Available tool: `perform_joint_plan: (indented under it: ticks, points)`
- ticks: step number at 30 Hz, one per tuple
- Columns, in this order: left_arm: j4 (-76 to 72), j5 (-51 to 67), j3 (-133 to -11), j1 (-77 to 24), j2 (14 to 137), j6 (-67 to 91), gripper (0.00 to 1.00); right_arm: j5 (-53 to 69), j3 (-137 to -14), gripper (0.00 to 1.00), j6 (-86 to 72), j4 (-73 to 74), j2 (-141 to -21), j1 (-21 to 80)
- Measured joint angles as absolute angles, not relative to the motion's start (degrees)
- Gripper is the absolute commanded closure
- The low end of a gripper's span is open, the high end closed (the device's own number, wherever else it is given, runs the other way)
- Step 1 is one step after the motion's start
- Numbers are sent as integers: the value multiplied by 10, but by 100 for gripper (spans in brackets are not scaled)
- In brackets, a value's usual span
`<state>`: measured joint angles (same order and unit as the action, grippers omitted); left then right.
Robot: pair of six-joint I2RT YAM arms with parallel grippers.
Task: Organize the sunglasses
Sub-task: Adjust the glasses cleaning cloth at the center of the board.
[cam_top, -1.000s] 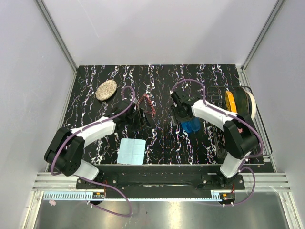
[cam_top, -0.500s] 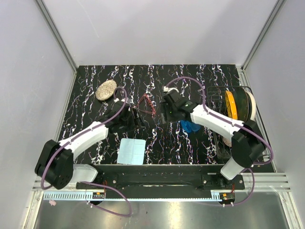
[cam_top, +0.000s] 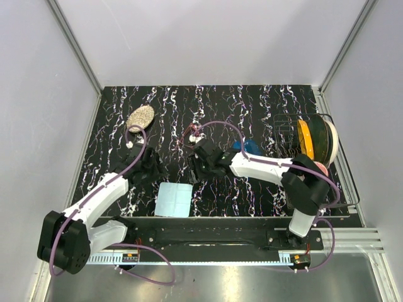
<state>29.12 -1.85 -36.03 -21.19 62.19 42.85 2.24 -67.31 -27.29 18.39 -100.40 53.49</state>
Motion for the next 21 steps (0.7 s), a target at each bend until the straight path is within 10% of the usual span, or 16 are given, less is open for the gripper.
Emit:
perform_joint_plan:
  ticks: [13,21]
  points:
    - [312,-20,-328,-190,620,429,32,43,-700,53,-266,158,-1099,554]
    - [311,-18,-328,-182,619,424,32,71,-716,76,-256,159,-1118,555]
